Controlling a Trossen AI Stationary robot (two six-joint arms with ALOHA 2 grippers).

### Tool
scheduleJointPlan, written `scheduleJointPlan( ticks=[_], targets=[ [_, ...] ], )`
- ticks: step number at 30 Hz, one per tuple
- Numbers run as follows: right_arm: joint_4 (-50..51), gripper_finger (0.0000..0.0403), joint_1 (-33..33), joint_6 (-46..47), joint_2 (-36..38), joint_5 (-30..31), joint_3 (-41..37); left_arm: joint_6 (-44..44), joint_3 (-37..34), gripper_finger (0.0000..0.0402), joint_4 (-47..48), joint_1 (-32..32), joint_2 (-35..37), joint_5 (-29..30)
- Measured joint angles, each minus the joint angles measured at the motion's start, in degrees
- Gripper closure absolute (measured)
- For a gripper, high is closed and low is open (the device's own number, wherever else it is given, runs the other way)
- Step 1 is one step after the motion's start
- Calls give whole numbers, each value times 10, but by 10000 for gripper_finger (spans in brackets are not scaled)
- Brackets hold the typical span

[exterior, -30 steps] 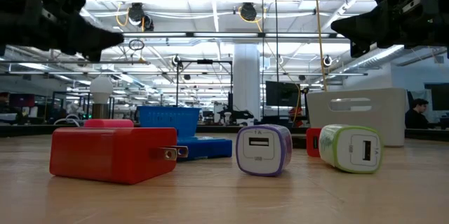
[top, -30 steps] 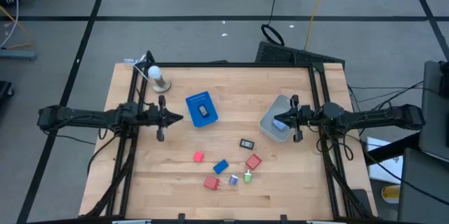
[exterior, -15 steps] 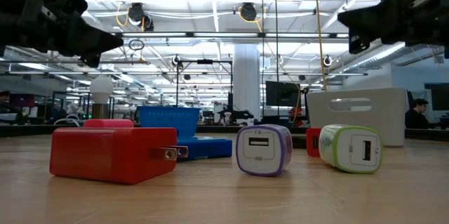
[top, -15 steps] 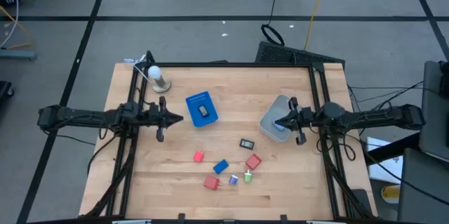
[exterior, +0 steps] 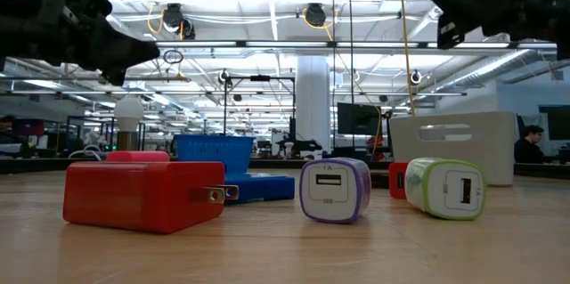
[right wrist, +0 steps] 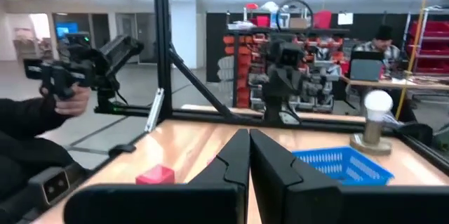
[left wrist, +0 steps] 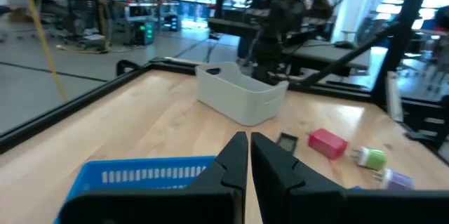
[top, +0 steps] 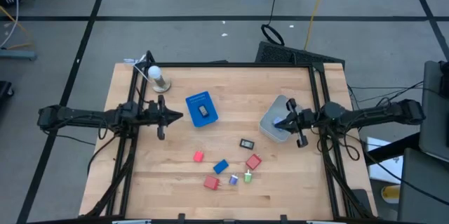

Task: Pick & Place Office items
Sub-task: Put the right red charger adapter into the gray bin

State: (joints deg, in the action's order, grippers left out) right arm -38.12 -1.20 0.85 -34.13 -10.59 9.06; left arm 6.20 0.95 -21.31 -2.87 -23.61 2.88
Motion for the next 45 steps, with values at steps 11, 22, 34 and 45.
scheduleJointPlan(
  ticks=[11,22,34,45],
  targets=[
    [116,399,-27,30,-107,46,102,7,0,389,1,0,0,7],
    [274,399,-65,35,-198,48,234,2,0,376,2,0,0,7],
    [333,380,-65,1,-310,61,309,-1,0,376,2,0,0,7],
    [312,176,-116,51,-361,63,309,-2,0,376,3,0,0,7]
  ],
)
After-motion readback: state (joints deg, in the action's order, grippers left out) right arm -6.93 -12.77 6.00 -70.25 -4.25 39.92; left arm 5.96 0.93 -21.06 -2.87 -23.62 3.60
